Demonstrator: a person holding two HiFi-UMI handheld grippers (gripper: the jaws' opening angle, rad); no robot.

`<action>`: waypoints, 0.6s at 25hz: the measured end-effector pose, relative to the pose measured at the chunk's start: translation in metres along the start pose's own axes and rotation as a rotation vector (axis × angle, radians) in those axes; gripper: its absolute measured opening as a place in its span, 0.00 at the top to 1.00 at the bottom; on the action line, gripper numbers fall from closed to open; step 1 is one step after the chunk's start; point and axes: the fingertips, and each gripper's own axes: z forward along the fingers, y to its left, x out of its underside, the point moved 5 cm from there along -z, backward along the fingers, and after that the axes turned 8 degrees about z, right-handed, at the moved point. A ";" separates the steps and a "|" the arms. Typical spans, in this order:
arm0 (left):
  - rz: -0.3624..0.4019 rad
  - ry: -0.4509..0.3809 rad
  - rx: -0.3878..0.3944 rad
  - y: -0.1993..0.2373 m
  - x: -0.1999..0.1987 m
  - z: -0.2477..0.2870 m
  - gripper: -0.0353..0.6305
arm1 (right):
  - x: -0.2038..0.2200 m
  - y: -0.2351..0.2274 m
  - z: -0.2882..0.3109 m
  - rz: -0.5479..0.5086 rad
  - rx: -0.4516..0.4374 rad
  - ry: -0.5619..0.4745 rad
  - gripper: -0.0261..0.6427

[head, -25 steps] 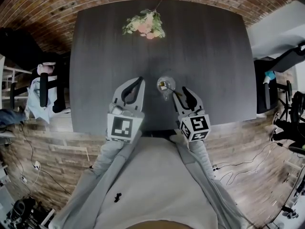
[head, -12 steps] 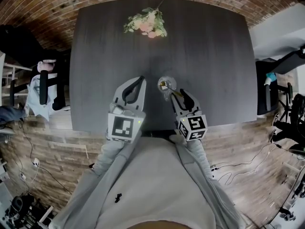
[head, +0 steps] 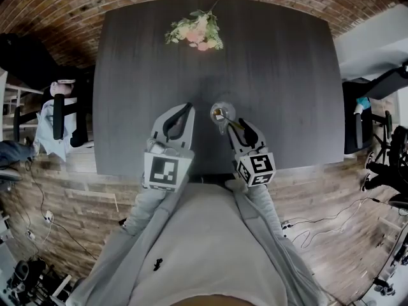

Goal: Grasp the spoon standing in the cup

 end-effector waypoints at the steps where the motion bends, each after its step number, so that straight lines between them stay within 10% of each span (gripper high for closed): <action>1: 0.000 0.001 0.000 0.000 0.000 0.000 0.92 | 0.000 0.000 0.001 0.003 0.000 -0.002 0.72; 15: 0.008 0.000 0.010 -0.001 0.000 0.002 0.92 | 0.002 0.000 0.004 0.031 -0.011 -0.024 0.82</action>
